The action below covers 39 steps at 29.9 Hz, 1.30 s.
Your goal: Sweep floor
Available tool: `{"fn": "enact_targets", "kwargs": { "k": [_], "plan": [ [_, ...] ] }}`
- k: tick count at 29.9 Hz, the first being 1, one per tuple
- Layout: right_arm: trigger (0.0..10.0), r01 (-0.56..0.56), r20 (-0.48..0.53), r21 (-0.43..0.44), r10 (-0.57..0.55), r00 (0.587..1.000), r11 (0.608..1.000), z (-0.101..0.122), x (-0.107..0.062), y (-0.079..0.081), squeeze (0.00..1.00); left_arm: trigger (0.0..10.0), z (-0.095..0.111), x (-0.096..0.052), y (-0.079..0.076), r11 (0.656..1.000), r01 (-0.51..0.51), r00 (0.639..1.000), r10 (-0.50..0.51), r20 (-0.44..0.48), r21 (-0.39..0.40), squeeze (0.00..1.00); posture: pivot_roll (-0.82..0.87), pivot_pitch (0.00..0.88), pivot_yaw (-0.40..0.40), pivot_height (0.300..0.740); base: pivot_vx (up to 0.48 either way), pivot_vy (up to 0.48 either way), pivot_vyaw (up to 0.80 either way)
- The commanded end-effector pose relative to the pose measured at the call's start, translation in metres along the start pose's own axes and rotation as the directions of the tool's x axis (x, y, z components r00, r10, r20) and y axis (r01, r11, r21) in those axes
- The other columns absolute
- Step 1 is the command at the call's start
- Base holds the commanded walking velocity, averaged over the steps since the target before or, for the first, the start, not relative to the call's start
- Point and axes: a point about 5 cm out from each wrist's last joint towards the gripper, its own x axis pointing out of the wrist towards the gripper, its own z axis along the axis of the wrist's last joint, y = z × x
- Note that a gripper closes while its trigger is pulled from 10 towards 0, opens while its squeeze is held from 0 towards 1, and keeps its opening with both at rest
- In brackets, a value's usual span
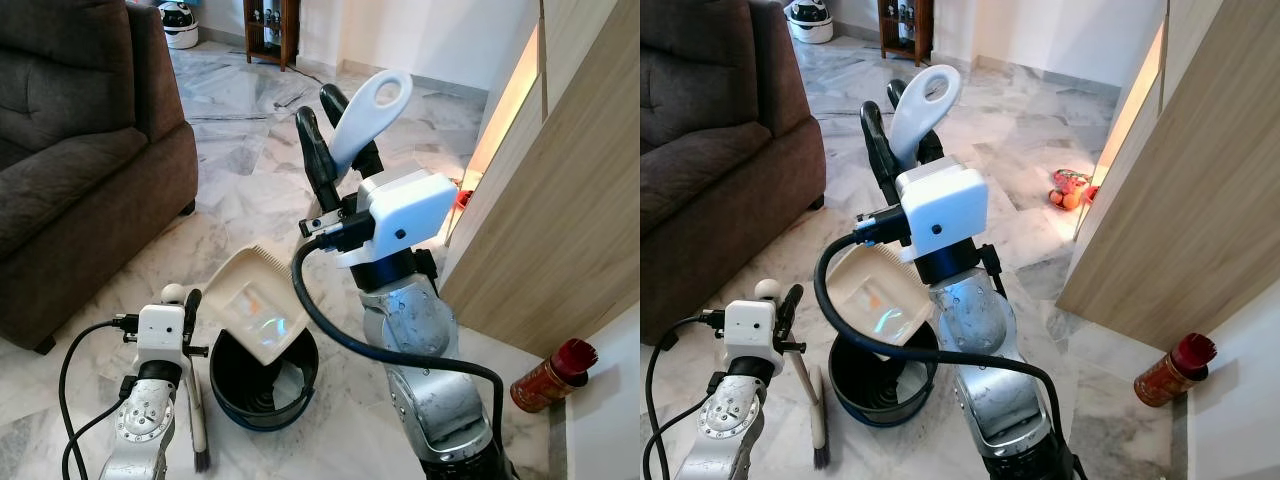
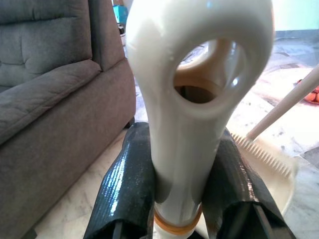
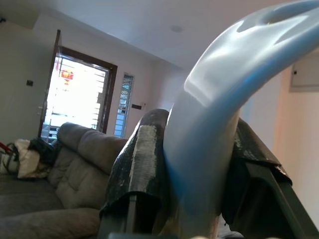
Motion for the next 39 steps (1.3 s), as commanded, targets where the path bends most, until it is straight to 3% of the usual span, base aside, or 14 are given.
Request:
{"fn": "enact_targets", "kwargs": {
  "k": [1, 5, 13, 23, 31, 34, 39],
  "plan": [
    [10.0, 0.014, 0.096, -0.019, -0.013, 0.995, 1.000, 0.019, 0.003, -0.004, 0.00, 10.0, 0.009, 0.005, -0.002, 1.000, 0.010, 0.999, -0.010, 0.049, 0.000, 0.00, 0.05, 0.054, -0.069, 0.740, 0.000, 0.000, 0.00],
    [10.0, -0.012, 0.115, -0.083, 0.022, 0.993, 0.997, 0.020, 0.003, -0.001, 0.00, 10.0, 0.008, 0.005, -0.002, 1.000, 0.011, 0.999, -0.011, 0.047, 0.001, 0.00, 0.05, 0.054, -0.069, 0.740, 0.000, 0.000, 0.00],
    [10.0, -0.055, 0.115, -0.126, 0.070, 0.991, 0.990, 0.021, 0.001, 0.006, 0.00, 10.0, 0.007, 0.003, -0.002, 1.000, 0.010, 0.999, -0.010, 0.044, -0.002, 0.00, 0.05, 0.066, -0.070, 0.740, 0.000, 0.000, 0.00],
    [10.0, -0.015, 0.092, -0.156, 0.030, 0.995, 0.988, 0.016, 0.003, -0.003, 0.00, 10.0, 0.007, 0.003, -0.003, 1.000, 0.013, 0.999, -0.013, 0.043, -0.001, 0.00, 0.05, 0.065, -0.071, 0.740, 0.000, 0.000, 0.00],
    [10.0, 0.152, 0.118, -0.261, -0.125, 0.985, 0.953, 0.017, 0.022, -0.049, 0.00, 10.0, 0.008, 0.005, -0.005, 1.000, 0.014, 0.999, -0.014, 0.045, -0.008, 0.00, 0.03, 0.074, -0.070, 0.740, 0.000, 0.000, 0.00],
    [10.0, 0.236, 0.109, -0.356, -0.210, 0.972, 0.904, 0.011, 0.025, -0.076, 0.00, 10.0, 0.008, 0.004, -0.006, 1.000, 0.013, 0.999, -0.012, 0.045, -0.011, 0.00, 0.03, 0.075, -0.071, 0.740, 0.000, 0.000, 0.00],
    [10.0, 0.266, 0.068, -0.426, -0.263, 0.962, 0.865, -0.004, 0.021, -0.099, 0.00, 10.0, 0.007, 0.004, -0.005, 1.000, 0.010, 0.999, -0.010, 0.044, -0.012, 0.00, 0.03, 0.078, -0.074, 0.740, 0.000, 0.000, 0.00]
  ]
}}
